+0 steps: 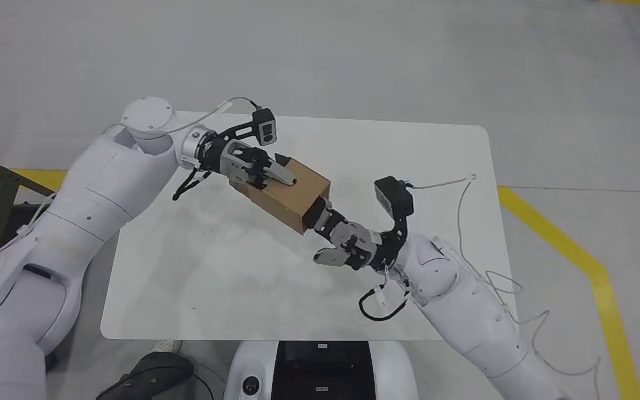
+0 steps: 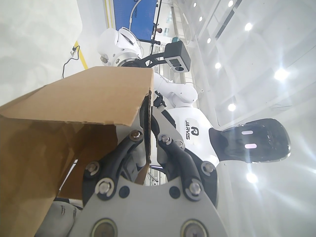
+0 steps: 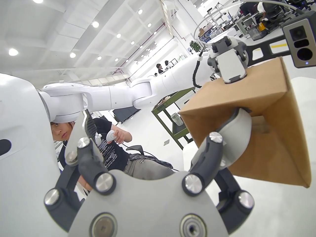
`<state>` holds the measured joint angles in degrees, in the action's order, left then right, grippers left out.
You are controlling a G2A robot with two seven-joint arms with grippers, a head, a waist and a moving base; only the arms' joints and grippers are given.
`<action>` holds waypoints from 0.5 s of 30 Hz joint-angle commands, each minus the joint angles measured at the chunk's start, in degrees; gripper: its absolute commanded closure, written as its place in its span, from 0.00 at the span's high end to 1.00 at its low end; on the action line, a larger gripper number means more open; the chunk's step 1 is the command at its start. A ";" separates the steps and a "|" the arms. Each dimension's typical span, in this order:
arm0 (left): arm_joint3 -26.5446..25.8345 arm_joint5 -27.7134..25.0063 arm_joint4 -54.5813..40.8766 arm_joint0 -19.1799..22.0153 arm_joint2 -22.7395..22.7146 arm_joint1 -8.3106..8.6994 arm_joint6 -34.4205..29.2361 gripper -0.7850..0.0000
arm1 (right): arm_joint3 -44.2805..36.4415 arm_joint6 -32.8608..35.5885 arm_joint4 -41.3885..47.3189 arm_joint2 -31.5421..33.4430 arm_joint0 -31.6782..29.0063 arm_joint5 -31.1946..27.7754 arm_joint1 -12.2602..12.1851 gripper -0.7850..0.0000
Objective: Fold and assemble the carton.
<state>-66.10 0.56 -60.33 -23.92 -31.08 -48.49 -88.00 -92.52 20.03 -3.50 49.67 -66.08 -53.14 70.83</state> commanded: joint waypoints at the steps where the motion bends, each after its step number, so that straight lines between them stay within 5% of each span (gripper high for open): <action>1: 0.60 -0.17 -0.08 0.07 0.02 0.06 0.00 0.00 | -0.07 -0.13 -0.17 0.41 -0.22 -0.23 -0.04 1.00; 15: 0.16 0.09 -4.78 -0.77 -0.18 1.70 0.00 0.00 | -2.99 0.20 -0.31 3.96 -3.39 -0.75 -0.90 1.00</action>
<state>-65.76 0.63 -64.41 -24.65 -31.27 -47.06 -88.00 -95.32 20.17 -3.89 53.53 -69.36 -53.79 69.96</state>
